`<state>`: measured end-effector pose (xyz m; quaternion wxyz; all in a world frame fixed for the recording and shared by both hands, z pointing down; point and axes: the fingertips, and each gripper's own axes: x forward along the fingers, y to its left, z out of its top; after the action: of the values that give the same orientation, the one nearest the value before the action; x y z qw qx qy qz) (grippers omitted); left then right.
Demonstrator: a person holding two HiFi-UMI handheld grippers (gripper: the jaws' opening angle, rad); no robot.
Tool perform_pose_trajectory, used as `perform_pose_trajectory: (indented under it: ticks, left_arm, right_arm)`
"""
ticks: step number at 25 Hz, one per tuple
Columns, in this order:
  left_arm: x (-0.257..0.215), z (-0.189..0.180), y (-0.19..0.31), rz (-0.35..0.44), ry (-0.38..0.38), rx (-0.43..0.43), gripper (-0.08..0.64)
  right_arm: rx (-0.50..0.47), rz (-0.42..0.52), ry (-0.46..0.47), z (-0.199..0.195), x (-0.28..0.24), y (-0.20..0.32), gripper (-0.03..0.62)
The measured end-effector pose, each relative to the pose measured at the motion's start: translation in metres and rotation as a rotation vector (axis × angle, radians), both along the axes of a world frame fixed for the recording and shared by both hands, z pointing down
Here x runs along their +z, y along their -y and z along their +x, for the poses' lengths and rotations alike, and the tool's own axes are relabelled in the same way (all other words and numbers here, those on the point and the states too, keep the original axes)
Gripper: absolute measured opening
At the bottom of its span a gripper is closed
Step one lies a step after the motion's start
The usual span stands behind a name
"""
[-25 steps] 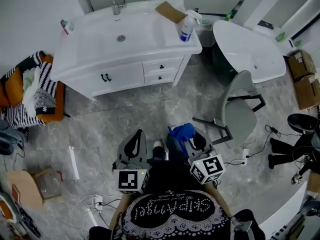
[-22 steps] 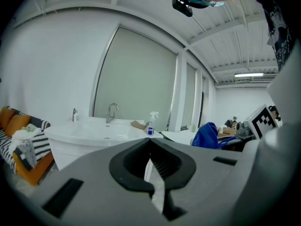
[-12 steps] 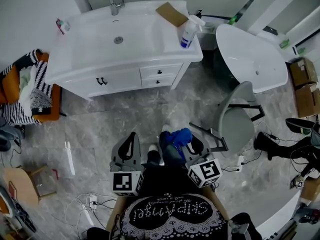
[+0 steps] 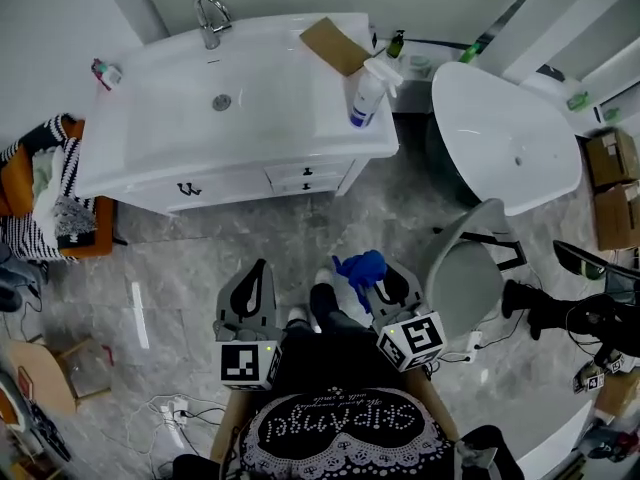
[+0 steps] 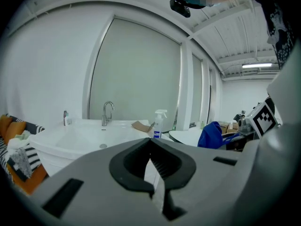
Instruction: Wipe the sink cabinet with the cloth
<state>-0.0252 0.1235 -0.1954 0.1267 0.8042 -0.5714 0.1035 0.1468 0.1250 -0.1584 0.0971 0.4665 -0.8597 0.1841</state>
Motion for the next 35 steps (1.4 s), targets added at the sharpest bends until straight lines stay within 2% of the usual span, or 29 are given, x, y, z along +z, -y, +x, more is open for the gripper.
perform_pose_trajectory:
  ticks: [7,16,19,23,27,32,35]
  left_arm:
    - [0.007,0.019,0.034,-0.008,0.013,-0.021,0.003]
    - [0.006,0.019,0.048,-0.019,0.029,-0.045,0.003]
    - [-0.002,0.016,0.052,0.007,0.009,-0.045,0.003]
    - [-0.016,0.014,0.051,0.046,-0.006,0.009,0.003]
    - [-0.031,-0.003,0.048,0.098,0.012,0.066,0.003]
    - [-0.042,-0.048,0.045,0.115,-0.007,0.029,0.003]
    - [-0.046,-0.062,0.049,0.122,-0.003,0.036,0.003]
  right_arm:
    - [-0.033,-0.028,-0.004,0.016,0.011,0.045,0.115]
    - [-0.051,-0.052,0.013,0.017,0.015,0.063,0.117]
    - [-0.045,-0.046,0.014,0.013,0.01,0.066,0.116]
    - [-0.031,-0.039,0.012,0.009,0.003,0.062,0.117]
    - [-0.005,-0.027,0.008,0.0,-0.002,0.06,0.117]
    - [-0.002,-0.01,0.022,-0.028,-0.013,0.053,0.115]
    - [-0.006,0.007,0.021,-0.038,-0.018,0.049,0.117]
